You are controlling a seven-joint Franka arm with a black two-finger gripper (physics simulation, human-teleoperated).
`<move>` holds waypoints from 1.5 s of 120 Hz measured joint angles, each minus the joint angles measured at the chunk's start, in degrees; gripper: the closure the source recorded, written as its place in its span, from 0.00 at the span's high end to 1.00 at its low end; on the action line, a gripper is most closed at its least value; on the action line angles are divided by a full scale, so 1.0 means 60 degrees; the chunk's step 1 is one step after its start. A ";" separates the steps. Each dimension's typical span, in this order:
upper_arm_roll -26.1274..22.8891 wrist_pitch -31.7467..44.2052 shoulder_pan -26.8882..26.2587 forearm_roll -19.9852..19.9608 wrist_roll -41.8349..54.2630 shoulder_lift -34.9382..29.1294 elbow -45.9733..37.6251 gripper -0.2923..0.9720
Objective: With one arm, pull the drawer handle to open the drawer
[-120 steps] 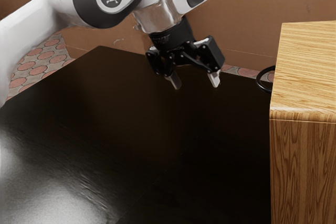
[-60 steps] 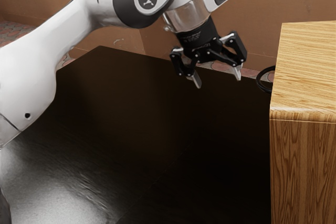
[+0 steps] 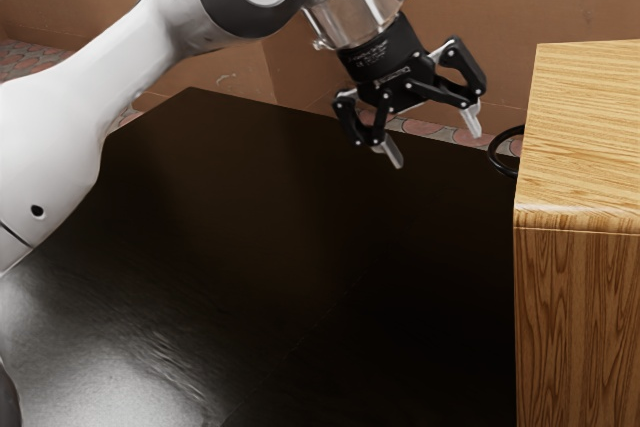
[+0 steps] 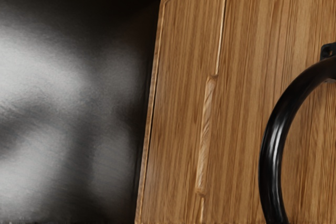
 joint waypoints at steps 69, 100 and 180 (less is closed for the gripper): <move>0.0038 0.0175 -0.0157 -0.0399 -0.0389 -0.0088 -0.0516 0.77; 0.0036 0.0303 -0.0176 -0.0459 -0.0440 -0.0339 -0.1125 0.77; -0.0068 0.0823 -0.0224 -0.0677 -0.0267 -0.0355 -0.1324 0.77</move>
